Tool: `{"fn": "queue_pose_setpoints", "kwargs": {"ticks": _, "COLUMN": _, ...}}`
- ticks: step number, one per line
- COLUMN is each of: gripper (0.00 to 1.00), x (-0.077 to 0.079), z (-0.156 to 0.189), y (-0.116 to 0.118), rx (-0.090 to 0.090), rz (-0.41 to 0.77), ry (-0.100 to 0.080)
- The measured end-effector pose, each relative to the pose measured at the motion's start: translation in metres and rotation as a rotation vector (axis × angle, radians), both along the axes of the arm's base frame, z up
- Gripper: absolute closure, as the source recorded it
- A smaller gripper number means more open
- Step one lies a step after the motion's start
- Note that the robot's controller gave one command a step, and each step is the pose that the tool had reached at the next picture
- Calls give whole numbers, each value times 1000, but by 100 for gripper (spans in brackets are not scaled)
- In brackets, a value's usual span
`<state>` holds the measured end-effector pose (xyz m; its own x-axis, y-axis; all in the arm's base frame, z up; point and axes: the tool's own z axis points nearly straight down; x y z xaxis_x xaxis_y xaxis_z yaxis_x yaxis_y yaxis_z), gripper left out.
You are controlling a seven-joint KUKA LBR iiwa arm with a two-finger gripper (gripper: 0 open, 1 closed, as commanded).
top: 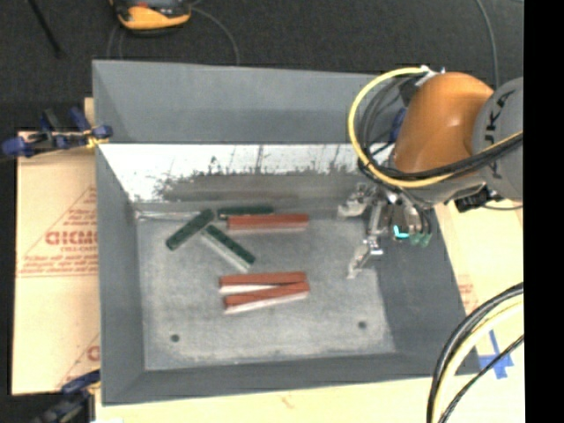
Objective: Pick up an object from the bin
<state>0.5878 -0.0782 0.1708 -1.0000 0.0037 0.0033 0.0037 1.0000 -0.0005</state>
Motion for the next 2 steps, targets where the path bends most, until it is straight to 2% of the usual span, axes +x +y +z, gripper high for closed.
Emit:
{"fn": "queue_pose_setpoints", "kwargs": {"ticks": 1, "gripper": 0, "x": 2, "z": 5, "y": 0, "rx": -1, "rz": 1, "ry": -8}}
{"fn": "queue_pose_setpoints", "kwargs": {"ticks": 2, "gripper": 0, "x": 9, "z": -23, "y": 18, "rx": -3, "rz": 65, "ry": -14}}
